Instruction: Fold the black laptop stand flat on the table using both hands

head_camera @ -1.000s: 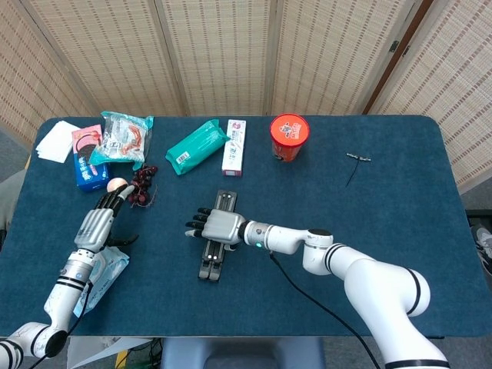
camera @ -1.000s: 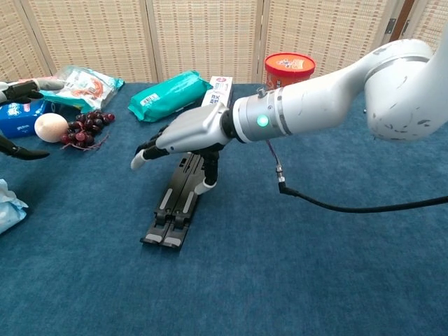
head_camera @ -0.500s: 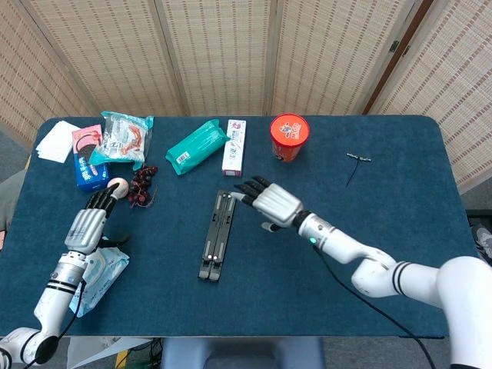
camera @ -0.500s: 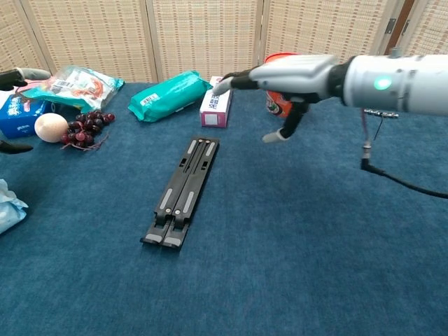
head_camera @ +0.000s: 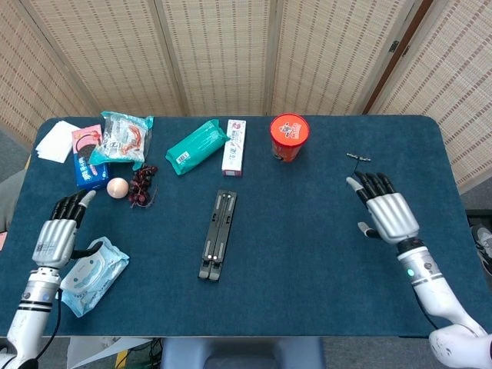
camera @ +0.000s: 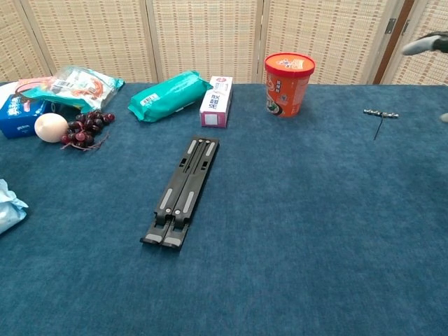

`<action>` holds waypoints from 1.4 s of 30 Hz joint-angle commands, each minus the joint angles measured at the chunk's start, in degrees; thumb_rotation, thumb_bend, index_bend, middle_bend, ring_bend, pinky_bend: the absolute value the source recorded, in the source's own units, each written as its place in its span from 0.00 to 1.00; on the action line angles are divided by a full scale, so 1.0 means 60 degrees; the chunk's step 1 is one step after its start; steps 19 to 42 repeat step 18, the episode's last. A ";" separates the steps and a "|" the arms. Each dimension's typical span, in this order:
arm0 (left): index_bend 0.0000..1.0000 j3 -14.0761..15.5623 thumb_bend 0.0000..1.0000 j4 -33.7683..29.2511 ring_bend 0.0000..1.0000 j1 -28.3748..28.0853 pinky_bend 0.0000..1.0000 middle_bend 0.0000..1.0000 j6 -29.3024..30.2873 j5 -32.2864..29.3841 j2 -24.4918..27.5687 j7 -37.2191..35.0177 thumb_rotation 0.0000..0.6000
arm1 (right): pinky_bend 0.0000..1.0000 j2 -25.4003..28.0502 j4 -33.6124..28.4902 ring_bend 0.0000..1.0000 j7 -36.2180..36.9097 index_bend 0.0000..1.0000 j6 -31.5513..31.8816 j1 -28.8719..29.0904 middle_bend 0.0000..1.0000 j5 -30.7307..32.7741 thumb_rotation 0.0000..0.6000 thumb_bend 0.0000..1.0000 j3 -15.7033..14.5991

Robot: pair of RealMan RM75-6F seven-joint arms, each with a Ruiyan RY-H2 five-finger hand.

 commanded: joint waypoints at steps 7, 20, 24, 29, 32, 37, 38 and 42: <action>0.00 0.0433 0.18 -0.1061 0.03 0.1092 0.04 0.04 0.1445 0.0488 0.0760 0.0437 1.00 | 0.00 0.0451 -0.0474 0.00 0.0206 0.00 0.1737 -0.2049 0.00 -0.0452 1.00 0.18 -0.0313; 0.00 0.0705 0.18 -0.1797 0.03 0.1689 0.04 0.04 0.1951 0.0828 0.1112 0.0872 1.00 | 0.00 0.0602 -0.0782 0.00 0.0352 0.00 0.2099 -0.3025 0.00 -0.0871 1.00 0.18 -0.0127; 0.00 0.0705 0.18 -0.1797 0.03 0.1689 0.04 0.04 0.1951 0.0828 0.1112 0.0872 1.00 | 0.00 0.0602 -0.0782 0.00 0.0352 0.00 0.2099 -0.3025 0.00 -0.0871 1.00 0.18 -0.0127; 0.00 0.0705 0.18 -0.1797 0.03 0.1689 0.04 0.04 0.1951 0.0828 0.1112 0.0872 1.00 | 0.00 0.0602 -0.0782 0.00 0.0352 0.00 0.2099 -0.3025 0.00 -0.0871 1.00 0.18 -0.0127; 0.00 0.0705 0.18 -0.1797 0.03 0.1689 0.04 0.04 0.1951 0.0828 0.1112 0.0872 1.00 | 0.00 0.0602 -0.0782 0.00 0.0352 0.00 0.2099 -0.3025 0.00 -0.0871 1.00 0.18 -0.0127; 0.00 0.0705 0.18 -0.1797 0.03 0.1689 0.04 0.04 0.1951 0.0828 0.1112 0.0872 1.00 | 0.00 0.0602 -0.0782 0.00 0.0352 0.00 0.2099 -0.3025 0.00 -0.0871 1.00 0.18 -0.0127; 0.00 0.0705 0.18 -0.1797 0.03 0.1689 0.04 0.04 0.1951 0.0828 0.1112 0.0872 1.00 | 0.00 0.0602 -0.0782 0.00 0.0352 0.00 0.2099 -0.3025 0.00 -0.0871 1.00 0.18 -0.0127; 0.00 0.0705 0.18 -0.1797 0.03 0.1689 0.04 0.04 0.1951 0.0828 0.1112 0.0872 1.00 | 0.00 0.0602 -0.0782 0.00 0.0352 0.00 0.2099 -0.3025 0.00 -0.0871 1.00 0.18 -0.0127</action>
